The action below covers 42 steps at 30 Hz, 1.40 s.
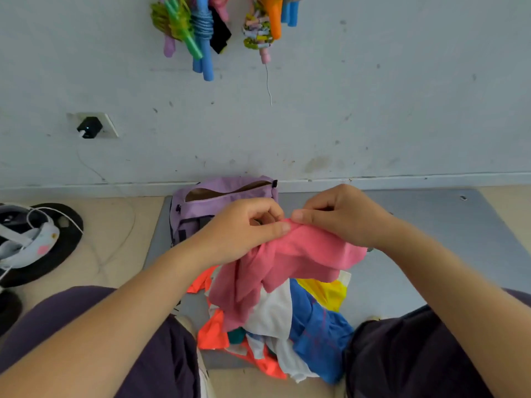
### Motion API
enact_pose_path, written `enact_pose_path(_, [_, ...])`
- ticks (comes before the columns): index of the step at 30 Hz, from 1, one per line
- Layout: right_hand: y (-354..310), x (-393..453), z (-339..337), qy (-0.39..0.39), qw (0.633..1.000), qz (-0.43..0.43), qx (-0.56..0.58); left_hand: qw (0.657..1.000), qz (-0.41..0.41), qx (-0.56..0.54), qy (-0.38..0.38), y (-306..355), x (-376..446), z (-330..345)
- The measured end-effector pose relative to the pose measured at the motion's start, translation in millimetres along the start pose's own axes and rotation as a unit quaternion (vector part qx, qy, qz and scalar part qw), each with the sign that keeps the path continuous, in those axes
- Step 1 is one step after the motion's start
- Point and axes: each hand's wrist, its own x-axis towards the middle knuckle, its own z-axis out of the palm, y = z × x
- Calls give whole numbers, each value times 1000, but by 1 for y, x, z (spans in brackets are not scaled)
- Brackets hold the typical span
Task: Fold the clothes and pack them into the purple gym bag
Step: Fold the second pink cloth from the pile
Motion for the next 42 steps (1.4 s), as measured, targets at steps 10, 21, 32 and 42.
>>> enact_pose_path(10, [6,-1,-6,-46,996,-9,80,998,7,-58,-27,-3,14,2])
enact_pose_path(21, [18,8,-22,203,978,56,11,995,-6,88,52,-12,6,-44])
enact_pose_path(32, [-14,-4,32,-38,997,15,64,998,37,52,16,-1,-9,-10])
enact_pose_path(42, [10,6,-7,194,961,95,173,987,2,117,113,-6,-8,-42])
